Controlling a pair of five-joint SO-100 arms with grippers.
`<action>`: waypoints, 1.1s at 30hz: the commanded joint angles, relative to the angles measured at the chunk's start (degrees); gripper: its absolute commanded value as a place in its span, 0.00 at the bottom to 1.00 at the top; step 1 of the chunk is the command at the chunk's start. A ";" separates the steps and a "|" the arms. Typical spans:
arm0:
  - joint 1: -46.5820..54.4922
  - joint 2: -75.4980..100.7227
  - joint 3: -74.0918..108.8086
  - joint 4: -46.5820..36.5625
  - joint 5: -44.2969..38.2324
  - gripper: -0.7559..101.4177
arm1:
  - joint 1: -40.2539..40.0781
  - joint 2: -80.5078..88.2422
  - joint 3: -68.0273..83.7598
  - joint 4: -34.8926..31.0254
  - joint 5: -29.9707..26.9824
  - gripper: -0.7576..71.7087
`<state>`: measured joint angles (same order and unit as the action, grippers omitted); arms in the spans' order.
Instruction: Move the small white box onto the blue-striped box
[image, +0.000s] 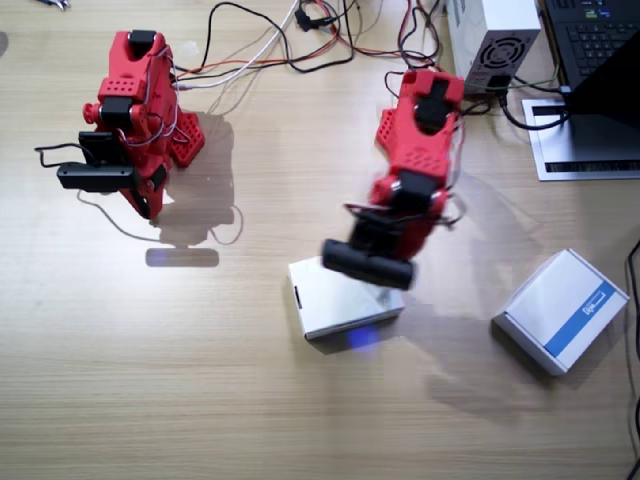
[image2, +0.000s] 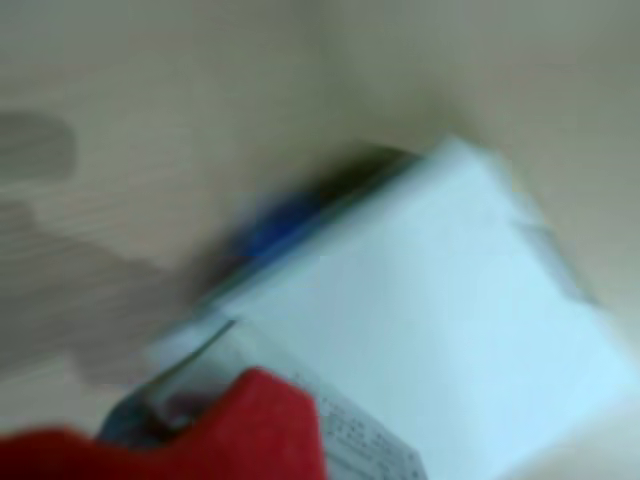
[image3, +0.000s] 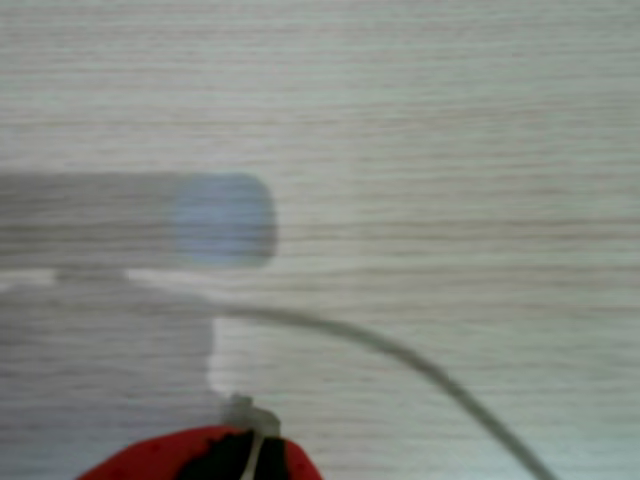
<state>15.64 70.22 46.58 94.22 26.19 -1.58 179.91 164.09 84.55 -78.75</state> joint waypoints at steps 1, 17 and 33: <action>-9.84 11.07 3.08 1.76 5.54 0.13 | -1.49 1.41 -0.79 -0.18 0.88 0.01; -47.11 1.67 -4.66 1.67 22.50 0.13 | -1.85 1.41 -0.79 -0.35 1.93 0.01; -49.92 -22.24 -28.92 1.67 22.50 0.19 | -0.35 1.41 -0.79 -0.44 1.76 0.01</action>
<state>-31.55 46.41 22.50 94.31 47.02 -1.85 179.91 164.09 84.55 -77.26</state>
